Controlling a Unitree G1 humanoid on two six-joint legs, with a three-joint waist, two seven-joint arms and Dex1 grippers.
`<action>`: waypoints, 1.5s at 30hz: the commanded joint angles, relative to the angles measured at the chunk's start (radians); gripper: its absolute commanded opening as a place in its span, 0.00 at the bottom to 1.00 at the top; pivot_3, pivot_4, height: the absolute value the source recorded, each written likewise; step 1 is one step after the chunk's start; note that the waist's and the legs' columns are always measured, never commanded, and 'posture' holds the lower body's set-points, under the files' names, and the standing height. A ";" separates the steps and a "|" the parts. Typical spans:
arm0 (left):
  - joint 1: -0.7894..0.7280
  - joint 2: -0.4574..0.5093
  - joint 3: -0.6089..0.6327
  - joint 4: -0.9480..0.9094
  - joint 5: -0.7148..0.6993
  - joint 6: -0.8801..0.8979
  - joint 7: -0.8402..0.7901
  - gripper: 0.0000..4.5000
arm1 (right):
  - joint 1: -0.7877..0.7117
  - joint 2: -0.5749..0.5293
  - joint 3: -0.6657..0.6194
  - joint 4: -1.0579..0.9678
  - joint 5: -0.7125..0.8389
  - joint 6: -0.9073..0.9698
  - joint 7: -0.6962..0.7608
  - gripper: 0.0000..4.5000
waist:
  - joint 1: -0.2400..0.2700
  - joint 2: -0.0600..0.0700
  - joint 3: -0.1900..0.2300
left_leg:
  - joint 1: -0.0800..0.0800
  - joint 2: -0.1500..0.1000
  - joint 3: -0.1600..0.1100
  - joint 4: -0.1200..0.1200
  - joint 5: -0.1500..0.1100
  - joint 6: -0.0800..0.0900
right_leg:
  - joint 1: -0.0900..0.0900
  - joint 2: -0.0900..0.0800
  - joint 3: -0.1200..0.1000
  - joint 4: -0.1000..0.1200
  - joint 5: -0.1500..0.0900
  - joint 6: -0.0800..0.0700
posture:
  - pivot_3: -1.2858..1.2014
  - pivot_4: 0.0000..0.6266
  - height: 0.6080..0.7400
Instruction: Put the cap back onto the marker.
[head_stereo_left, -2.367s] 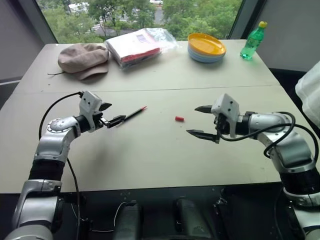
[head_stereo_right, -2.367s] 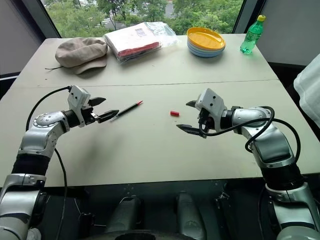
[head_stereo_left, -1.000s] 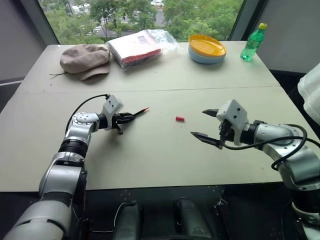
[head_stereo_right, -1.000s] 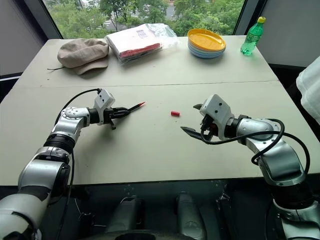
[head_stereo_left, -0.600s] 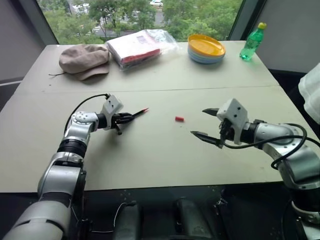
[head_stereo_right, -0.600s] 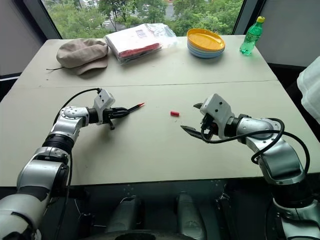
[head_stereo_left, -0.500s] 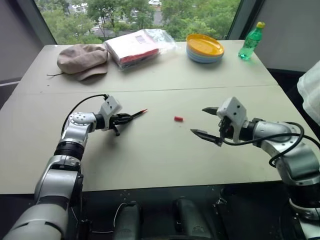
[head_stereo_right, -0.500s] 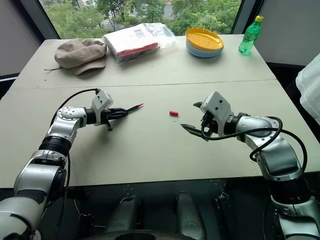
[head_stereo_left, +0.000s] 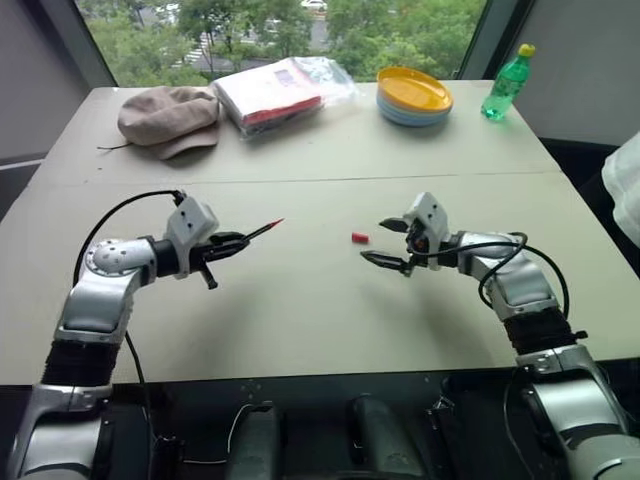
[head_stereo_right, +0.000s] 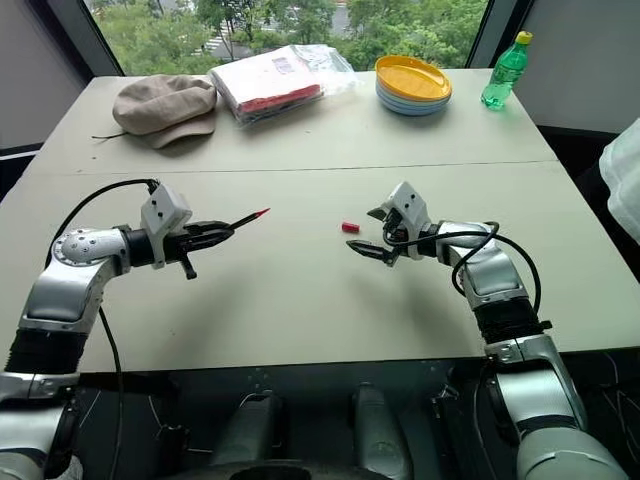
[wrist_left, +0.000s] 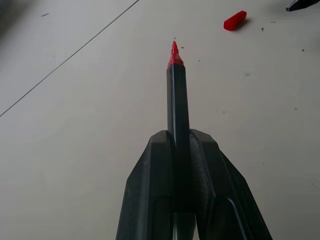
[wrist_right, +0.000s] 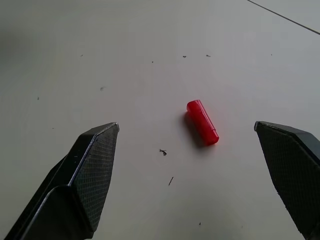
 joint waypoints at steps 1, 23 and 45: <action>0.016 0.014 0.036 -0.099 -0.039 0.033 0.031 0.02 | -0.079 0.027 0.004 0.129 -0.037 -0.093 0.035 1.00 | -0.001 0.000 0.000 | 0.000 0.000 0.000 0.000 0.000 0.000 | 0.000 0.000 0.000 0.000 0.000 0.000 | 0.52 0.24 1.00; 0.085 0.041 0.027 -0.188 -0.054 0.050 0.087 0.02 | -0.245 0.131 0.029 0.593 -0.209 -0.347 0.102 1.00 | -0.013 0.000 0.000 | 0.001 0.000 0.000 -0.001 0.000 0.000 | 0.000 0.000 0.000 0.001 0.000 0.000 | 0.52 0.24 1.00; -0.061 0.025 -0.118 0.083 0.078 -0.329 -0.005 0.00 | -0.187 0.087 0.083 0.328 -0.296 -0.381 0.126 0.01 | -0.023 0.000 0.000 | 0.001 0.000 0.000 -0.001 0.000 0.000 | 0.000 0.000 0.000 0.001 0.000 0.000 | 0.52 0.24 1.00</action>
